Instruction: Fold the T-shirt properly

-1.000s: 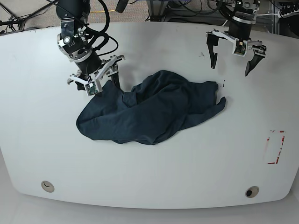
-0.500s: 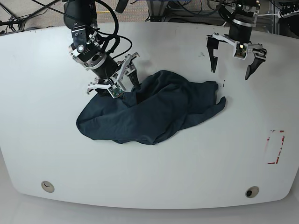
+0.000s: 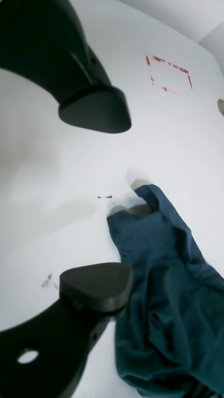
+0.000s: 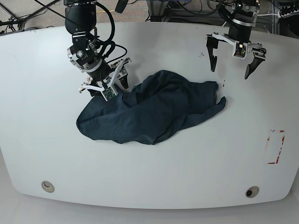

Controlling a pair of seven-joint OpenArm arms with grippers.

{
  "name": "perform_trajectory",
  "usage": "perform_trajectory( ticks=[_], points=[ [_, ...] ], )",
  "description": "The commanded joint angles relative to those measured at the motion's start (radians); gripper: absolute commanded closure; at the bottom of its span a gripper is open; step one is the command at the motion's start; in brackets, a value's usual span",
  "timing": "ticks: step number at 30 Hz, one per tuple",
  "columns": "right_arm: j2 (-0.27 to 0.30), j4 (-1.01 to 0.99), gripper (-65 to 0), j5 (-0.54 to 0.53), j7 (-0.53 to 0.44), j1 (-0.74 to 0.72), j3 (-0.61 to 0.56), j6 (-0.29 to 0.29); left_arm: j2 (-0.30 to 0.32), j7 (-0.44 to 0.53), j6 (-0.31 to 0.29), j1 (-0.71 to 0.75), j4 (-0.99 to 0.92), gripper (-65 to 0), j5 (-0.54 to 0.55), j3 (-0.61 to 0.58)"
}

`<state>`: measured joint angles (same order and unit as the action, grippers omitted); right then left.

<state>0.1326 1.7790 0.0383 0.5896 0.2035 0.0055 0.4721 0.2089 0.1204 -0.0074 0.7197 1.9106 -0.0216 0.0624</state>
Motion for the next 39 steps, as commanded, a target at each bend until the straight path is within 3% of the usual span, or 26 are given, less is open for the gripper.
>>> perform_trajectory(
  ticks=[1,29,32,36,39],
  points=[
    [0.005,-0.009,-35.7,-0.008,-0.023,-0.020,0.004,-0.003,0.005,0.023,0.007,0.007,0.010,-62.5,-0.001,0.001],
    [0.025,-0.334,-34.9,-0.007,-0.158,-0.114,0.067,-0.006,0.008,0.023,0.007,0.008,0.008,-62.5,-0.001,0.006],
    [0.025,-0.348,-26.8,-0.007,-0.184,-0.114,0.064,-0.006,0.008,0.023,0.007,0.007,0.008,-62.5,-0.001,0.006],
    [0.025,-0.353,0.0,-0.007,-0.187,-0.111,0.069,-0.009,0.008,0.023,0.007,0.007,0.008,-62.5,-0.001,0.007],
    [0.026,-0.344,-1.0,-0.007,-0.187,-0.109,0.069,-0.009,0.008,0.023,0.007,0.007,0.008,-62.5,-0.001,0.007]
  ],
)
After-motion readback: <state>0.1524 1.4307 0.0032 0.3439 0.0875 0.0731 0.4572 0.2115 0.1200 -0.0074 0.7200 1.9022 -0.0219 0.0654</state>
